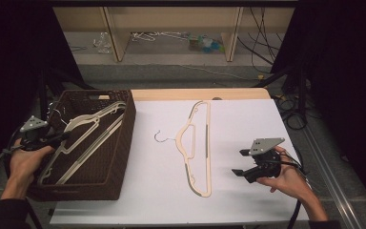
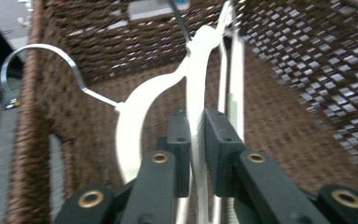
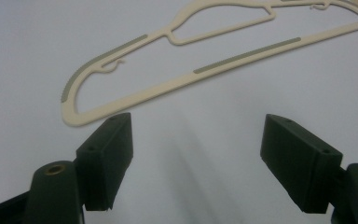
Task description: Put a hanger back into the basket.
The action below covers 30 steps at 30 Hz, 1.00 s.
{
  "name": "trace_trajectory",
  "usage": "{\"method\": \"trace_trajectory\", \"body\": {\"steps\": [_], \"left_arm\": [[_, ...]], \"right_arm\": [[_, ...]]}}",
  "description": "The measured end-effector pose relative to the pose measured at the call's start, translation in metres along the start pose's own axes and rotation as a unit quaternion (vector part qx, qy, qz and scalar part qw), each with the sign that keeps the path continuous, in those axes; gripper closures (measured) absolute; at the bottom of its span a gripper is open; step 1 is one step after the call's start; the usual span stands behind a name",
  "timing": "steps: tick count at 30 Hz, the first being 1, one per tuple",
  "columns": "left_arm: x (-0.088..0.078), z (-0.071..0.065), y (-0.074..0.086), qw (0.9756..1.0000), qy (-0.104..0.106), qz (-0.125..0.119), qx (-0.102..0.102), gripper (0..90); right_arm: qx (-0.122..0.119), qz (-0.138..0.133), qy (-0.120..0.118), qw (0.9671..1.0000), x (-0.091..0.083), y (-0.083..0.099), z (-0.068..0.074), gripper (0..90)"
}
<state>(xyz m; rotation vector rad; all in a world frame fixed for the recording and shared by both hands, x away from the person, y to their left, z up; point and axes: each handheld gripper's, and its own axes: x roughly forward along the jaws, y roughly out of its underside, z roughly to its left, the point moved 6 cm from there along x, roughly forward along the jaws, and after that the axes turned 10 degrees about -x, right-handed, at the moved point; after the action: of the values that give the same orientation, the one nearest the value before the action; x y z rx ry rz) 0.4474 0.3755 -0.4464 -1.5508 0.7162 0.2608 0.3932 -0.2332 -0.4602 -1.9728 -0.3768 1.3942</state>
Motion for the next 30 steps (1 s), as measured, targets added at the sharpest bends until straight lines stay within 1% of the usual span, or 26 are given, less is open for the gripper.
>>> {"method": "trace_trajectory", "body": {"steps": [1, 2, 3, 4, 5, 6, 7, 8, 9, 10, 11, 13, 14, 16, 17, 19, 21, 22, 23, 24, 25, 26, 27, 28, 30], "left_arm": [[0.001, 0.002, 0.001, 1.0, -0.008, 0.003, -0.001, 78.3], [0.001, 0.007, 0.003, 0.9992, -0.03, 0.023, 0.009, 75.9], [0.001, 0.009, 0.005, 0.9988, -0.039, 0.028, 0.009, 71.7], [0.003, 0.01, 0.005, 0.999, -0.04, 0.021, -0.004, 70.2], [0.003, 0.01, 0.007, 0.9988, -0.043, 0.021, -0.011, 70.0], [0.003, 0.011, 0.008, 0.9986, -0.048, 0.021, -0.013, 68.8], [0.002, 0.014, 0.009, 0.998, -0.056, 0.029, -0.004, 67.1], [0.002, 0.012, 0.009, 0.9982, -0.054, 0.022, -0.013, 66.6], [0.002, 0.012, 0.009, 0.9985, -0.048, 0.026, -0.005, 68.1], [0.0, 0.012, 0.009, 0.9985, -0.047, 0.028, 0.003, 67.9], [0.0, 0.01, 0.007, 0.9987, -0.046, 0.015, -0.012, 67.2], [-0.003, 0.007, 0.005, 0.9987, -0.045, 0.013, -0.019, 65.4], [-0.005, 0.004, 0.003, 0.9988, -0.041, 0.006, -0.026, 64.7], [-0.009, -0.003, -0.001, 0.9988, -0.035, -0.008, -0.033, 60.8], [-0.01, -0.006, -0.002, 0.9989, -0.029, -0.013, -0.035, 57.7], [-0.015, -0.017, -0.006, 0.9989, -0.013, -0.025, -0.037, 55.0], [-0.021, -0.031, -0.009, 0.9991, -0.003, -0.034, -0.026, 50.8], [-0.023, -0.037, -0.011, 0.9989, 0.003, -0.038, -0.028, 48.1], [-0.026, -0.044, -0.013, 0.9986, 0.012, -0.045, -0.025, 46.8], [-0.029, -0.053, -0.014, 0.9981, 0.02, -0.053, -0.023, 44.8], [-0.031, -0.06, -0.016, 0.9977, 0.028, -0.058, -0.023, 43.4], [-0.034, -0.073, -0.017, 0.9967, 0.046, -0.064, -0.02, 42.5], [-0.037, -0.086, -0.018, 0.9956, 0.059, -0.072, -0.013, 41.9], [-0.039, -0.094, -0.018, 0.995, 0.065, -0.075, -0.008, 41.6], [-0.042, -0.116, -0.018, 0.9924, 0.092, -0.082, -0.002, 39.9]], "right_arm": [[0.0, 0.0, 0.0, 1.0, 0.0, 0.0, 0.0, 26.3], [-0.002, -0.004, 0.001, 1.0, 0.001, -0.001, 0.0, 26.3], [-0.002, -0.002, -0.001, 1.0, 0.0, -0.001, 0.001, 26.3], [-0.001, -0.009, 0.004, 1.0, 0.002, -0.002, 0.001, 26.3], [0.0, -0.006, 0.004, 1.0, 0.002, -0.002, 0.001, 26.2], [0.0, -0.004, 0.003, 1.0, 0.002, -0.001, 0.002, 26.1], [-0.003, 0.0, -0.003, 1.0, 0.002, -0.001, 0.002, 26.1], [-0.003, 0.0, -0.004, 1.0, 0.003, -0.001, 0.002, 26.1], [0.0, -0.003, 0.002, 1.0, 0.004, -0.001, 0.003, 26.1], [-0.001, -0.003, 0.0, 1.0, 0.004, -0.002, 0.003, 26.1], [-0.002, -0.003, 0.003, 1.0, 0.005, -0.002, 0.003, 26.1], [-0.003, 0.001, -0.003, 1.0, 0.004, -0.002, 0.003, 26.0], [-0.002, -0.001, -0.002, 1.0, 0.005, -0.002, 0.003, 26.1], [-0.002, 0.0, -0.002, 1.0, 0.005, -0.002, 0.003, 26.0], [-0.002, -0.001, -0.002, 1.0, 0.005, -0.002, 0.003, 25.9], [-0.003, -0.001, -0.004, 1.0, 0.005, -0.002, 0.003, 25.8], [-0.003, -0.001, -0.002, 1.0, 0.005, -0.002, 0.003, 25.5], [-0.001, -0.001, -0.003, 1.0, 0.005, -0.002, 0.003, 25.5], [0.0, 0.002, -0.003, 1.0, 0.005, -0.002, 0.003, 25.3], [0.003, 0.0, 0.005, 1.0, 0.007, -0.002, 0.003, 24.9], [0.005, 0.002, 0.005, 1.0, 0.007, -0.001, 0.003, 24.6], [0.005, 0.003, 0.006, 1.0, 0.008, -0.001, 0.004, 24.8], [0.005, 0.006, 0.001, 1.0, 0.008, 0.0, 0.004, 24.8], [0.002, 0.009, -0.001, 1.0, 0.007, 0.0, 0.004, 24.8], [0.001, 0.007, -0.001, 1.0, 0.008, 0.0, 0.004, 24.8]]}}
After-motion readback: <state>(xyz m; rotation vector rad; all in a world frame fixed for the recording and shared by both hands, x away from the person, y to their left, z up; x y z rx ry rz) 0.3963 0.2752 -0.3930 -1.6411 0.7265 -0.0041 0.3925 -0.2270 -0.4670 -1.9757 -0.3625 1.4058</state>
